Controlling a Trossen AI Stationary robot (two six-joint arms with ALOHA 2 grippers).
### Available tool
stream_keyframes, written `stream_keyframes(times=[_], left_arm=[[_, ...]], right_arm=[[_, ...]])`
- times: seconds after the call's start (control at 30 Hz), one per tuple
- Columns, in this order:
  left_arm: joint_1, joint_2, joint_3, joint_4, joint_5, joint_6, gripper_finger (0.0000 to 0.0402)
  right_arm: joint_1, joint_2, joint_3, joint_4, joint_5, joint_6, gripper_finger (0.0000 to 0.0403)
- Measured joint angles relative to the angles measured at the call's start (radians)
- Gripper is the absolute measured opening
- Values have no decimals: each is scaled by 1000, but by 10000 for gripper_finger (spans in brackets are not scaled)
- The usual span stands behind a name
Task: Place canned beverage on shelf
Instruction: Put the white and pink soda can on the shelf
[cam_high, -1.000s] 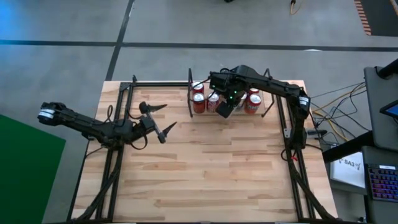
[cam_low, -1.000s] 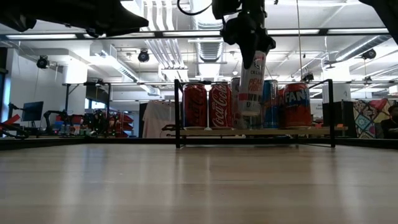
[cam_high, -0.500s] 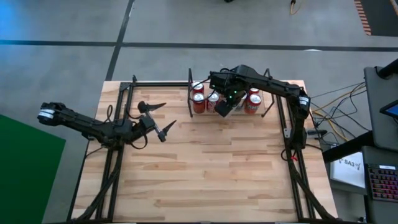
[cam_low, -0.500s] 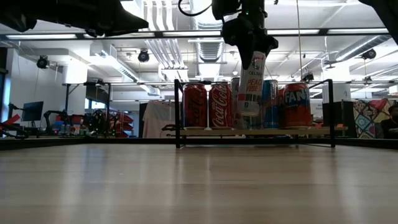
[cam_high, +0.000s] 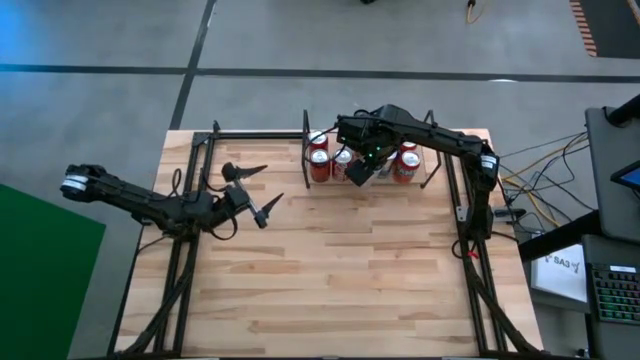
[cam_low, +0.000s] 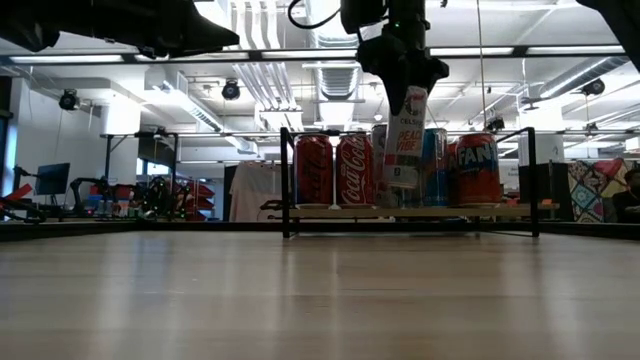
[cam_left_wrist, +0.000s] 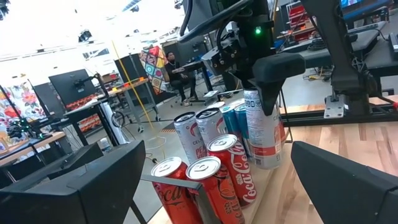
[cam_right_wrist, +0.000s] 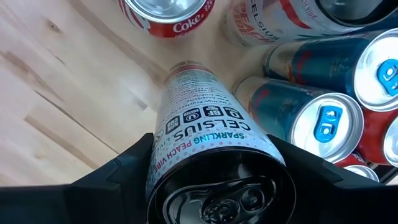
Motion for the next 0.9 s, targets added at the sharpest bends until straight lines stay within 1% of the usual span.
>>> stream_keyframes(times=[0.67, 0.9], left_arm=[[0, 0, 0, -1, 1, 0, 389], [0, 0, 0, -1, 1, 0, 389]], right_arm=[[0, 0, -18, 34, 2, -2, 249], [0, 0, -19, 37, 29, -3, 249]])
